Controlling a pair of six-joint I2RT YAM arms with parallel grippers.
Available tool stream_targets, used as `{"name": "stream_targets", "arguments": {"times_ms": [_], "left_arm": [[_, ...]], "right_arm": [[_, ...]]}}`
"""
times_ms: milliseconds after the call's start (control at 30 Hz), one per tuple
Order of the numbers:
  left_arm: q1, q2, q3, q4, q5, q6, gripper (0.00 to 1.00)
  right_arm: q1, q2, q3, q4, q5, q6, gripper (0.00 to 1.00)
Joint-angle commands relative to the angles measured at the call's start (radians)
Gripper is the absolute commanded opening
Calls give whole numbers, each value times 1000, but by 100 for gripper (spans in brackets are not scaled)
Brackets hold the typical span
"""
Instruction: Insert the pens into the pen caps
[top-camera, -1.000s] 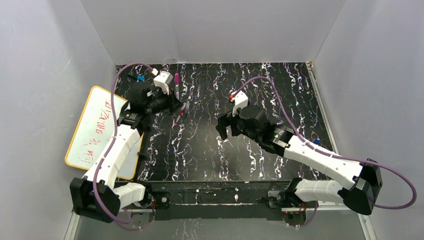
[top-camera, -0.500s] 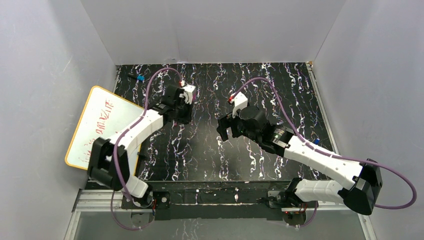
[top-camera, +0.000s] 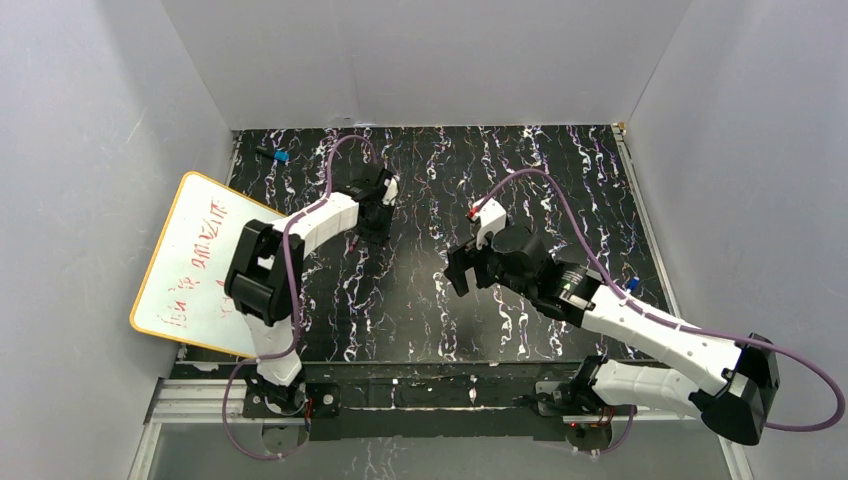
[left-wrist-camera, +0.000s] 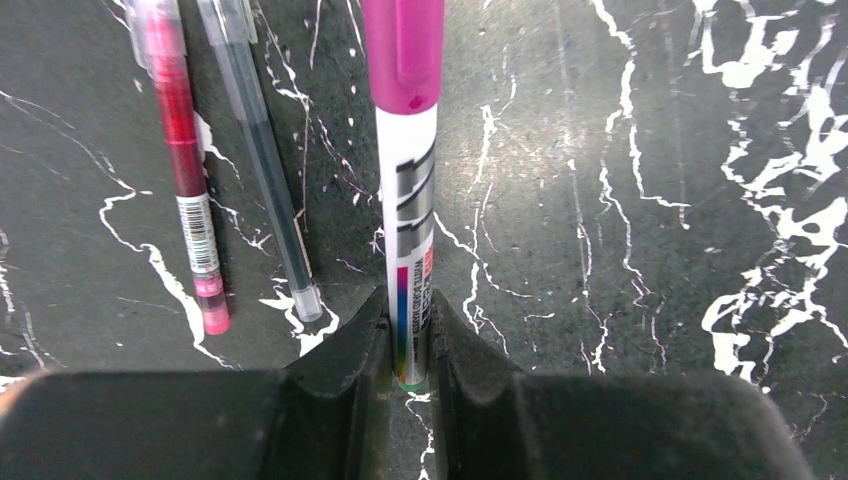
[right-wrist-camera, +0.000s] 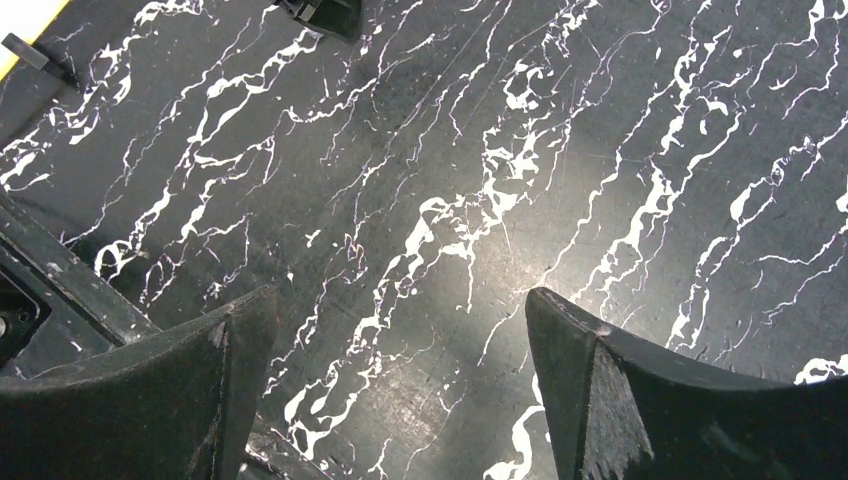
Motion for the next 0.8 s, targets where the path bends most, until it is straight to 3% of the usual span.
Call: {"name": "stream_targets", "arguments": {"times_ms": [0, 200, 333, 400, 767], "left_arm": [[1, 26, 51, -61, -23, -59, 0], [0, 57, 52, -69, -29, -82, 0], [0, 65, 55, -68, -48, -86, 20], [0, 67, 55, -71, -61, -86, 25], [-1, 46, 57, -70, -104, -99, 28]], "right_arm": [[-2, -50, -26, 14, 15, 1, 99], [-2, -86, -54, 8, 33, -9, 99], [-2, -93, -66, 9, 26, -1, 99], [-2, -96, -71, 11, 26, 1, 99], [-2, -110, -78, 5, 27, 8, 99]]}}
